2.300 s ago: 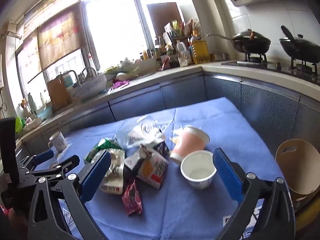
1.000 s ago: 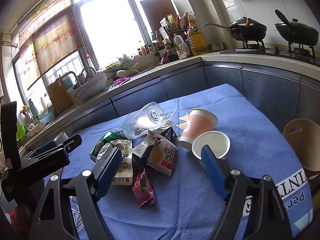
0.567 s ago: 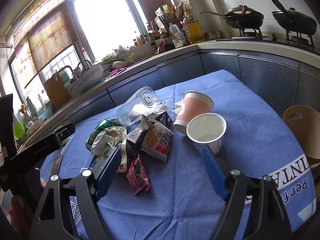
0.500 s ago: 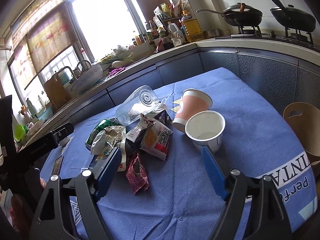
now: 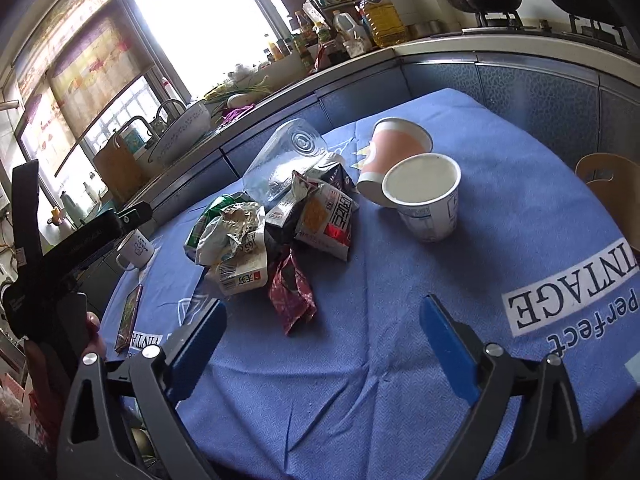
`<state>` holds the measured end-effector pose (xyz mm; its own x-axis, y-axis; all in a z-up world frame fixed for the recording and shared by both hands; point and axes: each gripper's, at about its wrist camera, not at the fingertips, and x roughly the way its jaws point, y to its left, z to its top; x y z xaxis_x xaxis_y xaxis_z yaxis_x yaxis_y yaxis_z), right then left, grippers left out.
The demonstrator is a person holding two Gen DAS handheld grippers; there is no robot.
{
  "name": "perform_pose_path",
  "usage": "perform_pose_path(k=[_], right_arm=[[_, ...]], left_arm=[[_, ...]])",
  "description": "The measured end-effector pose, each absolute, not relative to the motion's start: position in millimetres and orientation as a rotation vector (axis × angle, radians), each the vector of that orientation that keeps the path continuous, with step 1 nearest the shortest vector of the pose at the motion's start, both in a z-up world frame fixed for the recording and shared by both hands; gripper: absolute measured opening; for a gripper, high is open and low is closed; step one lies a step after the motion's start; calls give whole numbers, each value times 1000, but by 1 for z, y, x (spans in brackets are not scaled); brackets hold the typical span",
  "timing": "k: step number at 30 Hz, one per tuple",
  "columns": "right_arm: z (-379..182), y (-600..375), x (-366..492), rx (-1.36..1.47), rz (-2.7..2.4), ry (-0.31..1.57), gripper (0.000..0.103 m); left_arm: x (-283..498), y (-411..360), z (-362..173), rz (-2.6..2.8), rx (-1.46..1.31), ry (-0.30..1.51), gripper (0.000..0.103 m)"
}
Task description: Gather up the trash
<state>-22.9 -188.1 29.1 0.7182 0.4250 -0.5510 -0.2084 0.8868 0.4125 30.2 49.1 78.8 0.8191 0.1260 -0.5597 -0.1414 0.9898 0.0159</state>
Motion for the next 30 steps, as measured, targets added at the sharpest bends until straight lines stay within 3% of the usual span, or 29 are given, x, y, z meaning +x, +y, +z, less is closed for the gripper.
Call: perform_pose_path(k=[10, 19, 23, 30], right_arm=[[20, -188, -16, 386, 411, 740, 98], [59, -193, -2, 238, 388, 560, 98], [74, -207, 7, 216, 305, 470, 98], [62, -206, 9, 252, 288, 472, 98]], left_arm=[[19, 45, 90, 134, 19, 533, 98], [10, 29, 106, 154, 83, 388, 98], [19, 29, 97, 172, 74, 441, 98], [34, 34, 80, 224, 66, 536, 98]])
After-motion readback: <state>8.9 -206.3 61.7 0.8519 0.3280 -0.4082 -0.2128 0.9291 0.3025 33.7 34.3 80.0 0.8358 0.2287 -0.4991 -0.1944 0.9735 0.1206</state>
